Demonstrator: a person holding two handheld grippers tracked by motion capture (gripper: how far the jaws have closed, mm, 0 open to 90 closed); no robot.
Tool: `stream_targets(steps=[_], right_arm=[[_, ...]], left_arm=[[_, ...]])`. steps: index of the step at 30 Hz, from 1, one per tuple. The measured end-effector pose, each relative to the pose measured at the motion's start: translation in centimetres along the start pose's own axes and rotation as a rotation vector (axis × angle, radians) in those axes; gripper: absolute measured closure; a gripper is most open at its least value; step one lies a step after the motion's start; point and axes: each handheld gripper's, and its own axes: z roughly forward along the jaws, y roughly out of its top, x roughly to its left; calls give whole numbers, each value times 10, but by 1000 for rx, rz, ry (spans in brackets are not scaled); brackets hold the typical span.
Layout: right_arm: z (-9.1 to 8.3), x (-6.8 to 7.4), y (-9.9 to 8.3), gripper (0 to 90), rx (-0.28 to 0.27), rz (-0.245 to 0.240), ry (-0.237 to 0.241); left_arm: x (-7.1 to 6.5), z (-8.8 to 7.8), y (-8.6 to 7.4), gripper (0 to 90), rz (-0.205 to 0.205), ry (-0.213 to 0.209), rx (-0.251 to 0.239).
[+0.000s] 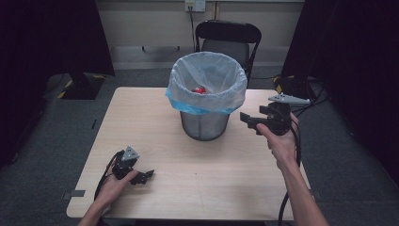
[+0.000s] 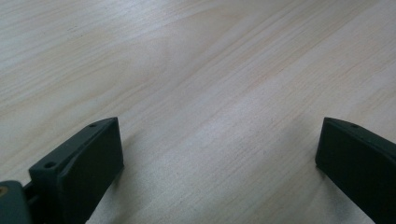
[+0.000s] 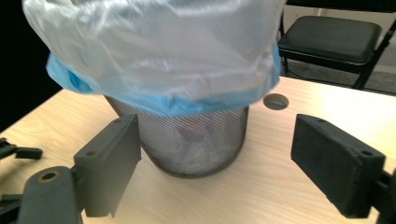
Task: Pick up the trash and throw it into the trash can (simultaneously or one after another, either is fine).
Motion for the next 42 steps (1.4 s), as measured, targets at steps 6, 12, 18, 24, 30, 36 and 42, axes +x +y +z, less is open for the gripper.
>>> stream_targets(steps=[6,12,18,24,30,36,42], right_arm=[[-3,-4,-19,147,21,0,-39],[-2,-12,-40,148,55,23,-57],[-1,-15,-59,148,94,30,-77],[2,-16,-82,145,128,25,-123],[7,-18,-106,146,174,29,-127],[11,-19,-126,153,207,29,-144],[19,-18,-145,154,258,18,-155]], left_arm=[[0,0,0,3,0,0,0],[0,0,0,3,-1,0,1],[0,0,0,3,-1,0,0],[0,0,0,3,-1,0,1],[0,0,0,3,2,2,1],[0,0,0,3,3,2,1],[0,0,0,3,2,2,1]])
